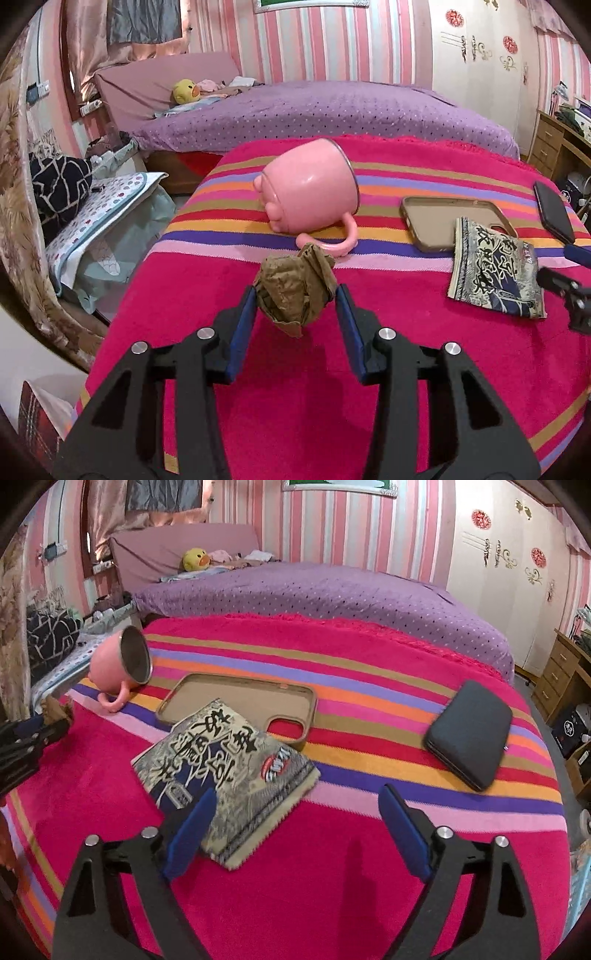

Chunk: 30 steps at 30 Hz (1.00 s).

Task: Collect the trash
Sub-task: 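Grasp the crumpled brown paper with the left gripper while the right grasps the printed wrapper, then carry the brown paper and printed wrapper over the blue basket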

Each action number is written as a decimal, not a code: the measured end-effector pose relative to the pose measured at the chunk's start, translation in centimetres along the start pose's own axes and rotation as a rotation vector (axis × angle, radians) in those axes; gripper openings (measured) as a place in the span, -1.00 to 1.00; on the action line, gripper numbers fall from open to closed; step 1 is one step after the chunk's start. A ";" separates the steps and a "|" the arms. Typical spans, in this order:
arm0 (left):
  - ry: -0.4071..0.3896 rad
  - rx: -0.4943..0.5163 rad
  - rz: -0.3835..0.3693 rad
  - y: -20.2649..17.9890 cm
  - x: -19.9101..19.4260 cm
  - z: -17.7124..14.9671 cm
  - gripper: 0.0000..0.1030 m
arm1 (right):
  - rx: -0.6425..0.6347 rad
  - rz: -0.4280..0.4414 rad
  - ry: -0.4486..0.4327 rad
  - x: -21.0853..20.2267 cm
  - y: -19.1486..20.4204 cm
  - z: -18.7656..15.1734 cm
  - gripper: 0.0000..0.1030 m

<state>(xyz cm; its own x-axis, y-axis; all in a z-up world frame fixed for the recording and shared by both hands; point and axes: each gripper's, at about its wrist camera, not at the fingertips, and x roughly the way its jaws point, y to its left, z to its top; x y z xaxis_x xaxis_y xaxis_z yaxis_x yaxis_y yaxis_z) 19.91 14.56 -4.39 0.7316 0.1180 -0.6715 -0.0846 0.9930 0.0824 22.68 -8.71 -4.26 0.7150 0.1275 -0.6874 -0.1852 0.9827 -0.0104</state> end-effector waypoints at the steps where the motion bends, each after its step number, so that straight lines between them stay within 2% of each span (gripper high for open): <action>1: 0.003 -0.003 -0.006 0.2 0.0 0.0 -0.17 | 0.013 0.011 0.007 0.4 -0.1 0.3 0.57; 2: 0.002 -0.004 -0.008 0.3 0.0 0.0 -0.17 | 0.025 0.020 0.017 0.9 -0.1 0.5 0.52; 6: -0.003 -0.015 -0.008 0.8 0.0 0.1 -0.17 | 0.026 0.033 0.077 2.9 0.2 0.9 0.10; 10: 0.000 -0.033 -0.005 1.3 -0.1 0.2 -0.17 | -0.034 0.022 0.070 2.8 1.5 0.6 -0.25; 11: -0.001 -0.034 -0.006 1.3 -0.2 0.2 -0.17 | -0.046 0.013 0.058 2.6 1.7 0.5 -0.41; 12: -0.005 -0.033 -0.006 1.2 -0.4 0.2 -0.17 | -0.049 0.012 0.044 2.2 1.7 0.5 -0.72; 18: -0.043 -0.011 -0.002 0.1 -2.5 0.3 -0.17 | -0.060 -0.010 -0.049 -1.6 0.7 -0.6 -0.79; 26: -0.068 -0.033 -0.036 -2.3 -5.5 -0.4 -0.17 | 0.039 -0.026 -0.193 -9.9 -4.8 -3.3 -0.80; 30: -0.066 -0.038 -0.047 -4.5 -6.8 -1.2 -0.17 | 0.066 -0.035 -0.233 -12.5 -7.4 -4.5 -0.81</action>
<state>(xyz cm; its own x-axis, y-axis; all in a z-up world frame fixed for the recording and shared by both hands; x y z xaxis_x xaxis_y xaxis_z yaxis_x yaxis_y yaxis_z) 14.48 9.30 -1.09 0.7780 0.0724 -0.6241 -0.0738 0.9970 0.0236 12.03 -18.15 1.14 0.8581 0.1130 -0.5008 -0.1184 0.9927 0.0212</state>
